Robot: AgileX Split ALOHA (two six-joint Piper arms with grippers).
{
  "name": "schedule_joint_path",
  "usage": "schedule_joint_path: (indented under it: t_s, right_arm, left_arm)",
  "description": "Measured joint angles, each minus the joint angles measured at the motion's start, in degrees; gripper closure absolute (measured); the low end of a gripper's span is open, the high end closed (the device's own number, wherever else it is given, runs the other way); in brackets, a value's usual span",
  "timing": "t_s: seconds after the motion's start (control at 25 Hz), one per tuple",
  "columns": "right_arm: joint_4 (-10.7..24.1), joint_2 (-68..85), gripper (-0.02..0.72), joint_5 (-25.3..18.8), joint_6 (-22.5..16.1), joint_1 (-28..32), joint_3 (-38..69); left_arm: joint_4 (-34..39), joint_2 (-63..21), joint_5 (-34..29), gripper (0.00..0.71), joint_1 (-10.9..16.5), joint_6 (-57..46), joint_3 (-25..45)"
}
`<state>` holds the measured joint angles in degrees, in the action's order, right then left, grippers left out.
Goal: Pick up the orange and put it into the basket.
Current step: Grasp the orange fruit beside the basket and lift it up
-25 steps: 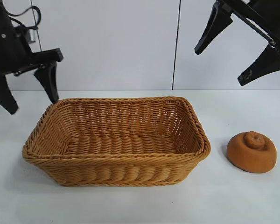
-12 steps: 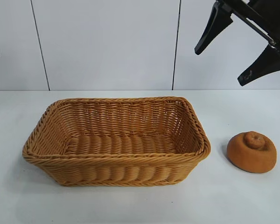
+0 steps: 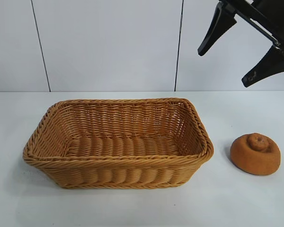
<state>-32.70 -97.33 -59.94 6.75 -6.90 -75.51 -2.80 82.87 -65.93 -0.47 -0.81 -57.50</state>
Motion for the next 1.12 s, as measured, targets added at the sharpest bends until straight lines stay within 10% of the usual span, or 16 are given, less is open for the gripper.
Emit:
schedule_joint_path:
  t_s: [0.44, 0.8, 1.12]
  right_arm:
    - [0.13, 0.0, 0.051, -1.06, 0.0, 0.0, 0.0]
    - [0.94, 0.0, 0.051, -2.83, 0.58, 0.0, 0.0]
    - [10.08, 0.0, 0.051, -4.09, -0.46, 0.0, 0.0]
  left_arm:
    - [0.0, -36.29, 3.19, 0.14, 0.0, 0.06, 24.04]
    - [0.0, -61.8, 4.95, 0.14, 0.0, 0.06, 28.45]
    - [0.0, -75.65, 4.95, 0.14, 0.0, 0.06, 28.6]
